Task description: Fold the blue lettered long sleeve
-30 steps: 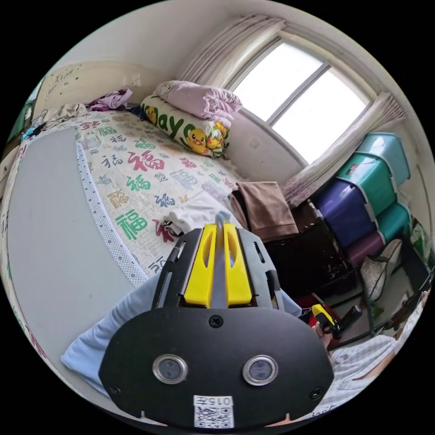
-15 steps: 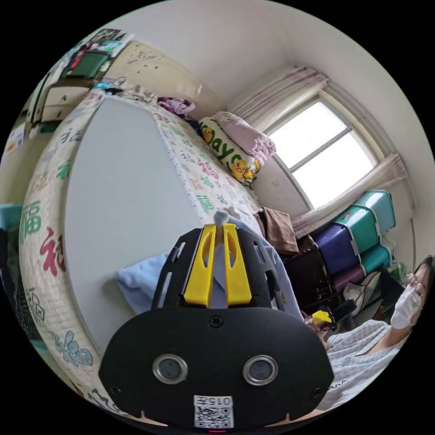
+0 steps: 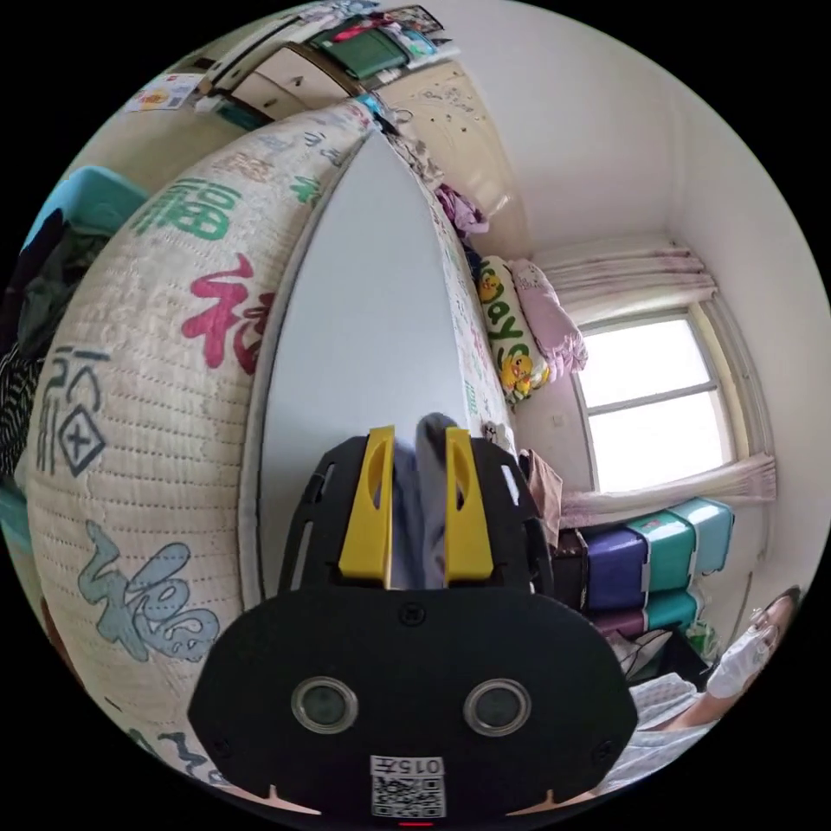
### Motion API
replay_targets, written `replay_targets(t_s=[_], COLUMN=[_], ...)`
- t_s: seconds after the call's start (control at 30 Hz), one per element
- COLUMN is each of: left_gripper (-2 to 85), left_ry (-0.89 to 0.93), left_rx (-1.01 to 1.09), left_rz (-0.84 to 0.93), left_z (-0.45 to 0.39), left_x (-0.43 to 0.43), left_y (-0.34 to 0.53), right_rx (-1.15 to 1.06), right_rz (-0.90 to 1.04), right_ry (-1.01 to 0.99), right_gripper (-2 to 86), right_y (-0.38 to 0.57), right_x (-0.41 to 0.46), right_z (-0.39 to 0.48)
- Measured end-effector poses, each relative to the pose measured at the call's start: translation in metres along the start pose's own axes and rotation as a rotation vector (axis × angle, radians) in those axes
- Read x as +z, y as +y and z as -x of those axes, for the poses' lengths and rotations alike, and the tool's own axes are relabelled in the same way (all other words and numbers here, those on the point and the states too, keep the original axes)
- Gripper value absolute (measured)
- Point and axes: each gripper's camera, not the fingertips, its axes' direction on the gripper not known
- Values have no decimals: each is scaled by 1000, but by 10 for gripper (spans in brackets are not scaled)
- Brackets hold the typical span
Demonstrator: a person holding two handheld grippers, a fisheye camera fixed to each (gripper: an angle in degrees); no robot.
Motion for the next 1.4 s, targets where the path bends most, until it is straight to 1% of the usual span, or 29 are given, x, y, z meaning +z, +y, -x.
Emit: replay_targets(t_s=[0.07, 0.17, 0.23, 0.3, 0.37, 0.4, 0.47, 0.5, 0.53, 0.57, 0.6, 0.67, 0.73, 0.77, 0.8, 0.83, 0.87, 0.9, 0.97, 1.0, 1.07, 1.13, 1.17, 1.2, 1.3, 1.33, 1.4], left_gripper=[113, 138, 137, 134, 135, 135, 136, 138, 140, 146, 153, 156, 154, 145, 121, 101, 63, 25, 13, 9, 5, 5, 6, 8, 22, 27, 67], left_ry=[23, 84, 117, 97, 97, 105, 70, 48, 42, 40, 45, 51, 48, 19, -38, -64, -78, -29, 55, 54, -8, -99, -184, -224, -186, -178, -143], left_rx=[4, 4, 21, 4, -40, -52, -45, -21, -6, 29, 62, 103, 148, 171, 180, 181, 179, 179, 201, 225, 246, 241, 260, 256, 182, 174, 138], left_rz=[-40, 5, -17, -45, -40, -43, -78, -89, -83, -56, -19, 34, 85, 126, 152, 158, 162, 151, 128, 118, 115, 155, 186, 190, 151, 151, 137], left_z=[8, 16, 17, 25, 35, 40, 42, 40, 39, 35, 29, 19, 7, 0, -5, -6, -7, -8, -12, -15, -16, -11, -8, -4, 3, 4, 5], left_x=[-13, -15, -19, -24, -25, -29, -42, -51, -55, -58, -58, -52, -40, -29, -19, -15, -10, -10, -13, -17, -19, -11, -2, 4, 4, 3, -10], left_y=[6, 11, 12, 12, 13, 15, 21, 24, 25, 27, 29, 32, 33, 33, 33, 33, 34, 34, 33, 32, 31, 31, 32, 33, 37, 38, 47], right_rx=[-12, -8, 14, 17, -25, -39, -131, -147, -159, -137, -110, 15, 82, 96, 96, 85, 89, 94, 133, 124, 136, 159, 178, 184, 196, 195, 201], right_rz=[24, 85, 122, 155, 230, 236, 225, 220, 183, 119, 78, -103, -177, -183, -177, -129, -58, -16, 119, 135, 142, 139, 126, 125, 150, 148, 123], right_ry=[-28, -20, -39, -58, -52, -47, -105, -124, -136, -95, -56, 140, 278, 347, 373, 406, 424, 433, 542, 554, 585, 593, 600, 608, 636, 605, 534], right_gripper=[-7, -6, -5, -2, 7, 10, 47, 56, 68, 75, 75, 75, 70, 63, 59, 48, 34, 26, 4, 1, -4, -5, -5, -5, -2, 2, 15], right_y=[-13, -23, -28, -32, -40, -41, -45, -46, -48, -50, -52, -61, -75, -87, -94, -108, -121, -126, -138, -139, -138, -138, -137, -137, -138, -136, -126], right_x=[-2, 5, 11, 14, 13, 9, -30, -44, -76, -112, -131, -203, -236, -245, -245, -237, -224, -216, -188, -183, -171, -163, -157, -154, -143, -147, -161], right_z=[-9, -18, -25, -29, -31, -31, -29, -30, -37, -52, -63, -115, -150, -166, -173, -185, -199, -206, -232, -237, -253, -260, -262, -263, -262, -261, -255])
